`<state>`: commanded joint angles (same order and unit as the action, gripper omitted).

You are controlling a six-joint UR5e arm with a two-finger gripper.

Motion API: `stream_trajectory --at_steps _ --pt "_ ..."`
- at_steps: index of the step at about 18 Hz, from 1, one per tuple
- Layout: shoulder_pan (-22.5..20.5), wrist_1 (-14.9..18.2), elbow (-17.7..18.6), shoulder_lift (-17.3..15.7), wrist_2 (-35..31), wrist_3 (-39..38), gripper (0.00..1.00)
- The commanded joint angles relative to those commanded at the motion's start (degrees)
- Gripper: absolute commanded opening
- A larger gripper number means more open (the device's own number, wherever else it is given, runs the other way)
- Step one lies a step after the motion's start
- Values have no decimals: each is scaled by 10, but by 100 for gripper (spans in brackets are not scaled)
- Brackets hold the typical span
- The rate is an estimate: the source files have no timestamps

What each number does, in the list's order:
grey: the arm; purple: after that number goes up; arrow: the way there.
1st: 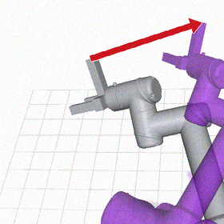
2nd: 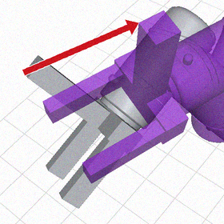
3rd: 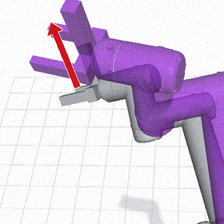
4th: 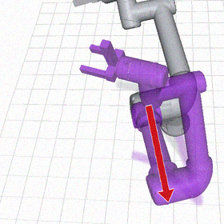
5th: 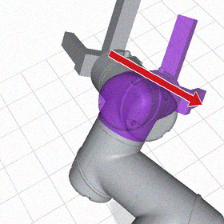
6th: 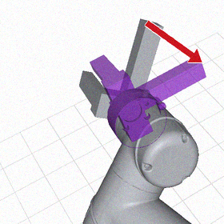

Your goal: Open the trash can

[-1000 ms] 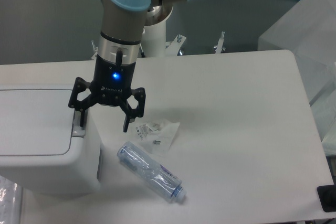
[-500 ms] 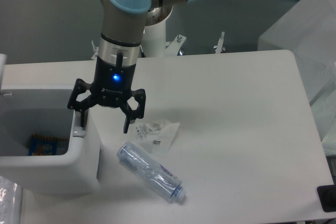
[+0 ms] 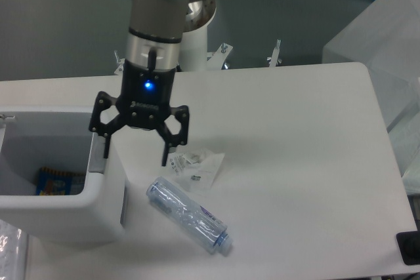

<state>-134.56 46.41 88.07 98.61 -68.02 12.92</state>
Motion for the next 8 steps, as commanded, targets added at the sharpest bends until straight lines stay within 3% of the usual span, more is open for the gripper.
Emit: stream_trajectory --at_steps 2,6,8 --pt "-15 1 -4 -3 -24 16 100" --pt "-25 4 0 -5 -143 72 100" --pt "-35 4 0 -4 -163 72 100"
